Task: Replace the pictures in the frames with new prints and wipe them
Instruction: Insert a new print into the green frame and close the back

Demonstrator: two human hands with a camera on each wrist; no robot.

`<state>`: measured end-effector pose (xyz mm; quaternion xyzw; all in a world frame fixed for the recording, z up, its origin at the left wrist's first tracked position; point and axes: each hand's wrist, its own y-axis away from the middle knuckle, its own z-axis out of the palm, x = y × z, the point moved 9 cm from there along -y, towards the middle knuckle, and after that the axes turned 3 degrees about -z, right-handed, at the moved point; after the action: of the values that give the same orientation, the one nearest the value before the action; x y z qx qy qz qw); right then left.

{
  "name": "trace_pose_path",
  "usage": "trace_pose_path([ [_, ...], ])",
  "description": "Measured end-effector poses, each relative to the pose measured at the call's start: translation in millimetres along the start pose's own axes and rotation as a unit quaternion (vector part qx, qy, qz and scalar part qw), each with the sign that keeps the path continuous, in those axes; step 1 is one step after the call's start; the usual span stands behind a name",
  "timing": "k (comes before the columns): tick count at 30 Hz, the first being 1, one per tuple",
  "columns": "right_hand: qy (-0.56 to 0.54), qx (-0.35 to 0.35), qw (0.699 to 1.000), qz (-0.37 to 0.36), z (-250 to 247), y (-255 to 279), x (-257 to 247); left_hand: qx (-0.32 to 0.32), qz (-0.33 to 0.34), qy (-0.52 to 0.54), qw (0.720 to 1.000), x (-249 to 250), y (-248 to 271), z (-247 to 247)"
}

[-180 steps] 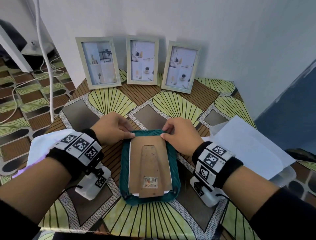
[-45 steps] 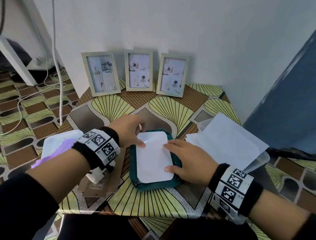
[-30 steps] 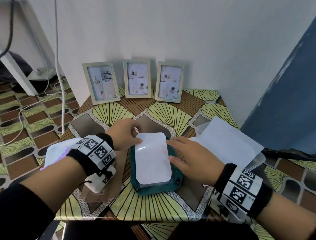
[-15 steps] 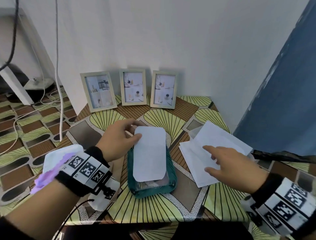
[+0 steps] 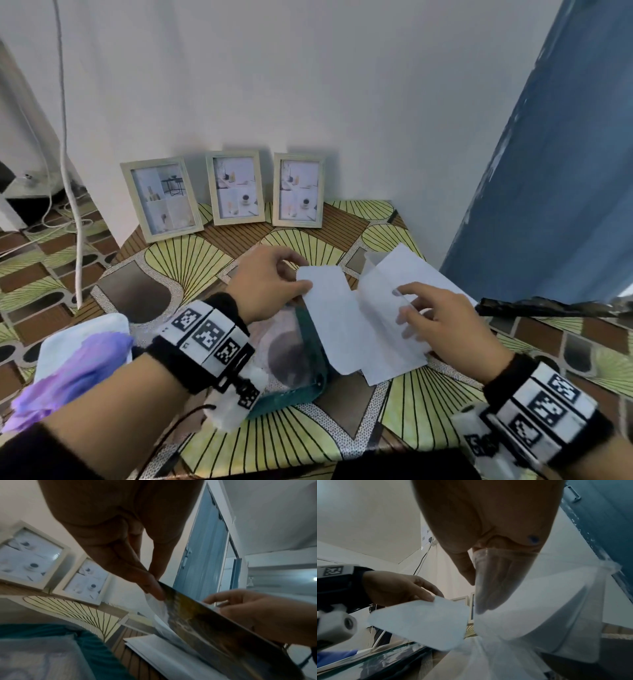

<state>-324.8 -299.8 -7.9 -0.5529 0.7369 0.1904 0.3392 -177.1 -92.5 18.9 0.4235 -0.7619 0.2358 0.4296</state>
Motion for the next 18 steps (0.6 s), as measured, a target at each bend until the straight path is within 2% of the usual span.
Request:
trace_pose_path([
  [4, -0.027, 0.008, 1.0, 0.007, -2.7, 1.2, 5.1, -0.055, -0.029, -0.084, 0.995, -0.6, -22.8, 42.9],
  [10, -0.024, -0.022, 0.999, -0.011, 3.0, 3.7, 8.6, -0.105, -0.075, -0.159, 0.979, -3.2, -39.1, 80.7],
  [15, 0.027, -0.05, 0.998, -0.04, 15.0, 5.6, 7.6, -0.124, -0.059, -0.282, 0.95, -4.4, -43.6, 97.1],
  [18, 0.077, -0.058, 0.993, -0.066, 23.2, 7.6, 3.8, -0.151, -0.068, -0.301, 0.939, -8.7, -42.6, 105.0],
])
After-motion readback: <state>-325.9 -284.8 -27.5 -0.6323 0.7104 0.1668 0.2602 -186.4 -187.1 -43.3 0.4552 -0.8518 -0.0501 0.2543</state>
